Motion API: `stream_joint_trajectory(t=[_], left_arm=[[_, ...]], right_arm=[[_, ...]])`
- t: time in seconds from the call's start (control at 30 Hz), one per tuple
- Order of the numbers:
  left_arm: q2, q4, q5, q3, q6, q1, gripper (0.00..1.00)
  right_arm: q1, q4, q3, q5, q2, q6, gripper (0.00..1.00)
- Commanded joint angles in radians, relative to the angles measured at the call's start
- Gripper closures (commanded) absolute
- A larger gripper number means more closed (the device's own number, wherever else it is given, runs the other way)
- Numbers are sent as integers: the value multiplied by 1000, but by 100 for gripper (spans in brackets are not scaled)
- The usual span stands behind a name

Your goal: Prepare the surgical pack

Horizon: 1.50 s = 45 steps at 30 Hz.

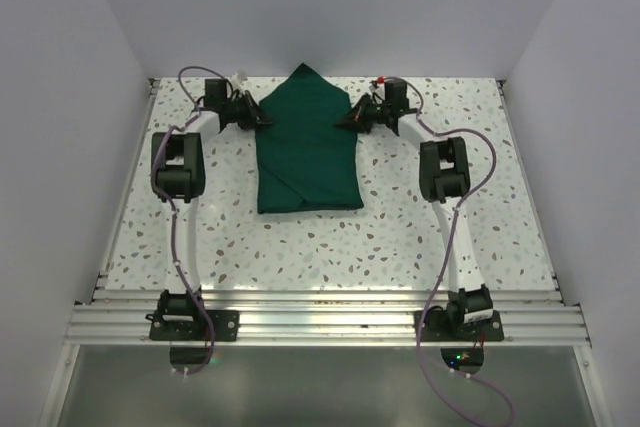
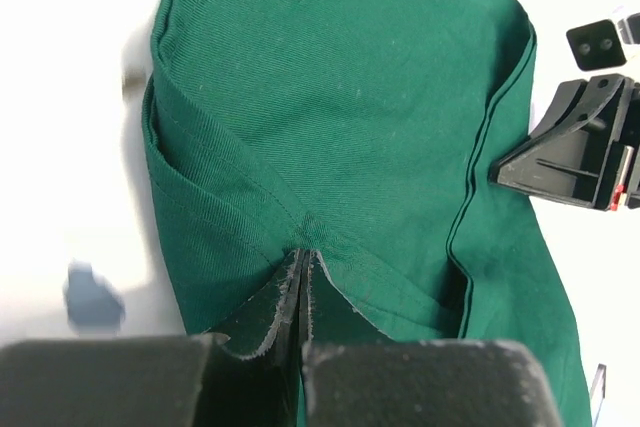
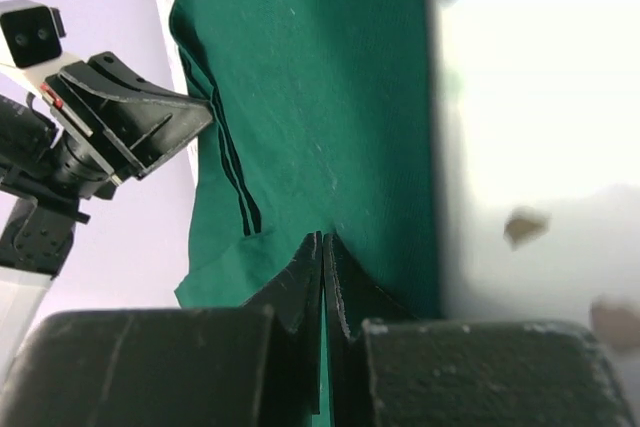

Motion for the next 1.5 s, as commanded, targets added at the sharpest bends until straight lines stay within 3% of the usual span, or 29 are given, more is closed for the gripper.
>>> stream_joint_trajectory(t=[0.0,0.37,0.6,0.7,0.73,0.93,0.97,1.07,1.2,1.33,1.47], left_arm=[[-25,-166,-85,-137,82,12,99],[-185,-207,-56,-328,93,12,100],[-196,-288,-56,-335,143,0,97],[-220,-285,-69,-325,172,0,91],[-229,-279,-79,-310,178,-1,83],[-257,-321,-166,-141,217,3,60],[-265,-316,-212,-125,214,3,57],[-274,-308,-298,-87,186,3,51],[-295,-292,-387,-101,149,5,46],[-291,-301,-453,-108,123,5,43],[-240,-314,-445,-82,117,0,41]], right_arm=[[-2,-155,-117,27,-56,-120,100],[4,-135,-588,44,-354,-216,100],[9,-122,-792,50,-505,-227,100],[23,-126,-825,50,-547,-256,100],[29,-153,-822,58,-568,-282,100],[33,-223,-708,163,-637,-371,100],[33,-230,-650,186,-635,-379,90],[33,-261,-496,258,-575,-406,77],[32,-316,-259,285,-425,-428,40],[24,-382,-43,294,-276,-443,27],[17,-378,82,247,-168,-423,23]])
